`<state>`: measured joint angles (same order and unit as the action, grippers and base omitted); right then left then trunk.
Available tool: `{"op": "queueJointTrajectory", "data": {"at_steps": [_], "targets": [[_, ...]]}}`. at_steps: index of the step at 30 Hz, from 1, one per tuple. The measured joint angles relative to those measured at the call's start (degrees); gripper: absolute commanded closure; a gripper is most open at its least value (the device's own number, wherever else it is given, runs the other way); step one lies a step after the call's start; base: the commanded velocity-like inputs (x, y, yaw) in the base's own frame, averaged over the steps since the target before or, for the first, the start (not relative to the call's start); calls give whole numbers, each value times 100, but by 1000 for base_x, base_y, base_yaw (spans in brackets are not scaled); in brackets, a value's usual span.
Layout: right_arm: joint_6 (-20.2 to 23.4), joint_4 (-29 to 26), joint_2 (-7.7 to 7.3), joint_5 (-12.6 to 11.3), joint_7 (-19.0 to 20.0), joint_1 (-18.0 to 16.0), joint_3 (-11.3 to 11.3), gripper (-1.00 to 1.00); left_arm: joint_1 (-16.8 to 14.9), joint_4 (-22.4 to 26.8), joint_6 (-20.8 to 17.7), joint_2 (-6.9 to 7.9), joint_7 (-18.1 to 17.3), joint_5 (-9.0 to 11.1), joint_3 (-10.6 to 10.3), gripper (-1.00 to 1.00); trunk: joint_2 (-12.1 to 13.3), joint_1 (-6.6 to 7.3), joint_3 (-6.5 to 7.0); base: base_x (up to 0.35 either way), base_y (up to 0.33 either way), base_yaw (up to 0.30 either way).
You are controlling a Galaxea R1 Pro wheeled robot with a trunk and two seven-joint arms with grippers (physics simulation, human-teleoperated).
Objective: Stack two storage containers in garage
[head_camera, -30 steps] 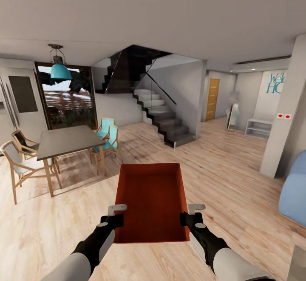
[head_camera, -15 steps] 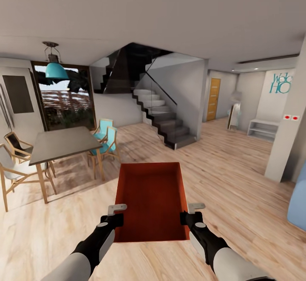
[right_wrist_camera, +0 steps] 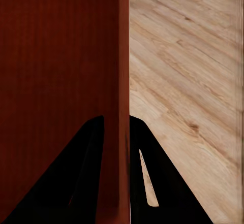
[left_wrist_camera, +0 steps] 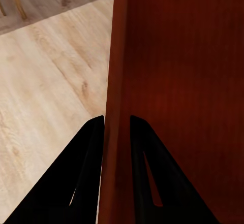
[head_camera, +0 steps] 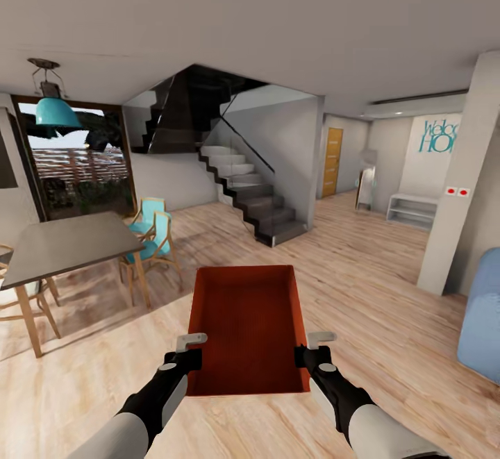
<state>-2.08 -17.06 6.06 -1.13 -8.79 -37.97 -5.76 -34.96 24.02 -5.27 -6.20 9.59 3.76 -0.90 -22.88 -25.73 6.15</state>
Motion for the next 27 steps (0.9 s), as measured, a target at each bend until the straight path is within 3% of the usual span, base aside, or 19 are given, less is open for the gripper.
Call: {"op": "queueJointTrajectory", "data": {"at_steps": [27], "targets": [[0,-4,-1,0,2,0,2,100,0,7,-4,0,3,1,-4,100,0,0,0,323,0,-243]]}}
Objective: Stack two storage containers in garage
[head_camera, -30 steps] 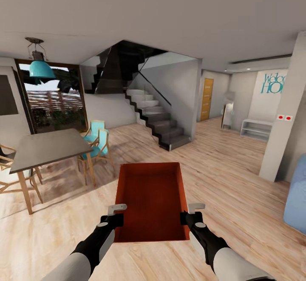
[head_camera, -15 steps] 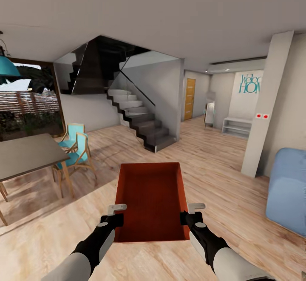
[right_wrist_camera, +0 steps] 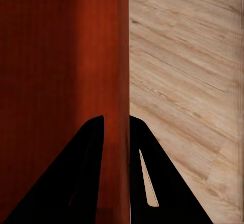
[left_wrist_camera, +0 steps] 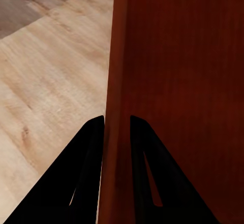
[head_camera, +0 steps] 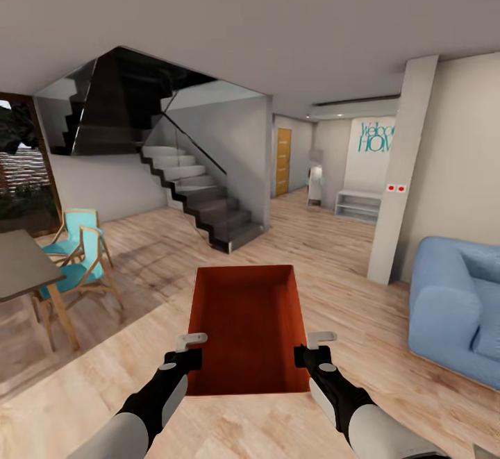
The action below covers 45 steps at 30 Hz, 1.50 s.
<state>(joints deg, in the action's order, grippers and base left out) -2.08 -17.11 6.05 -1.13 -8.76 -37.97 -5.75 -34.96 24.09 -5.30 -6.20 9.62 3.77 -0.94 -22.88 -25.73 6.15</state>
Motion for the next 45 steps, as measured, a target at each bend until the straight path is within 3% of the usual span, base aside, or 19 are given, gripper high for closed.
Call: {"op": "queueJointTrajectory", "data": {"at_steps": [15,45], "targets": [[-2,6,4,0,2,-1,12,100,1,21,-28,1,1,-18,5,100,0,0,0,323,0,-219],[-13,27,8,-18,-18,-2,-13,100,2,8,-24,3,0,-17,3,100,0,0,0,323,0,-4]]}}
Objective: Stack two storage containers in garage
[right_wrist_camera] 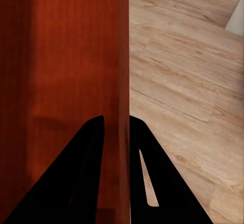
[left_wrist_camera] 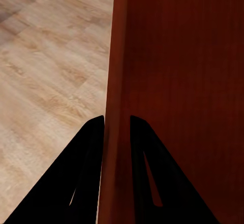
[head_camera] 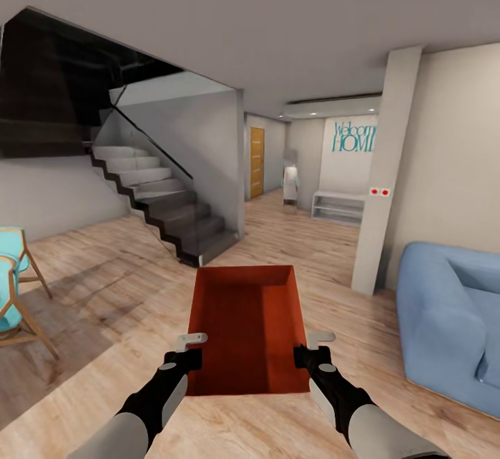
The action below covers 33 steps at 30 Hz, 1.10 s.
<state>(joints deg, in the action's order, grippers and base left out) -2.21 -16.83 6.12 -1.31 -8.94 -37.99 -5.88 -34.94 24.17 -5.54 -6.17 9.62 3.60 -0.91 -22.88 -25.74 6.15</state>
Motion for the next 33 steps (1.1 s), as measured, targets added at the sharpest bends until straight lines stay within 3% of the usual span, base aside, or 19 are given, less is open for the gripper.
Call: {"op": "queueJointTrajectory", "data": {"at_steps": [19,26,29,33], "targets": [[-171,9,-2,-1,0,1,4,100,0,6,161,-1,-17,-28,-3,100,0,0,0,323,0,0],[-418,132,-8,-117,14,5,6,100,-2,39,208,-6,-45,-155,3,100,0,0,-1,323,0,0],[-409,184,-37,-61,52,1,39,100,1,-5,208,-8,64,50,-204,100,0,0,0,323,0,0],[-407,213,-37,-55,53,0,41,100,0,-38,208,-8,59,53,-201,100,0,0,0,323,0,0]]}}
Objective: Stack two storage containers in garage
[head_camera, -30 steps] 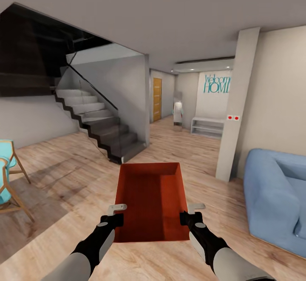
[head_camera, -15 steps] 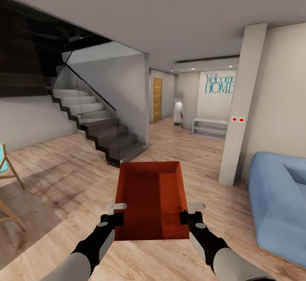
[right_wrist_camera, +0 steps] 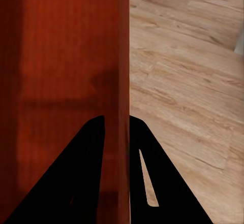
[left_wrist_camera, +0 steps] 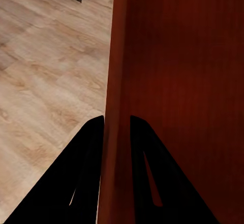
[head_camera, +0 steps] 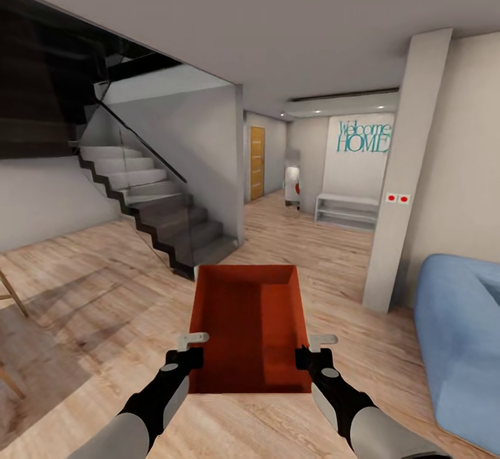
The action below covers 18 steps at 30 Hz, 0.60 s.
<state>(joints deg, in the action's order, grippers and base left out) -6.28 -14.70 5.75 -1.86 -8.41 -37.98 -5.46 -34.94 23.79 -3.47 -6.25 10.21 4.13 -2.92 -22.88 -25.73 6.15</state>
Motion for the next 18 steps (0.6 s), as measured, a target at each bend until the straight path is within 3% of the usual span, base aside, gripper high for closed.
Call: {"op": "queueJointTrajectory", "data": {"at_steps": [8,18], "targets": [[-21,17,41,13,-28,-1,34,100,0,8,-3,4,-94,-196,195,100,0,0,0,323,0,0],[-27,26,51,1,-43,0,35,100,1,14,-10,7,-96,-210,205,100,0,0,-1,323,0,-53]]}}
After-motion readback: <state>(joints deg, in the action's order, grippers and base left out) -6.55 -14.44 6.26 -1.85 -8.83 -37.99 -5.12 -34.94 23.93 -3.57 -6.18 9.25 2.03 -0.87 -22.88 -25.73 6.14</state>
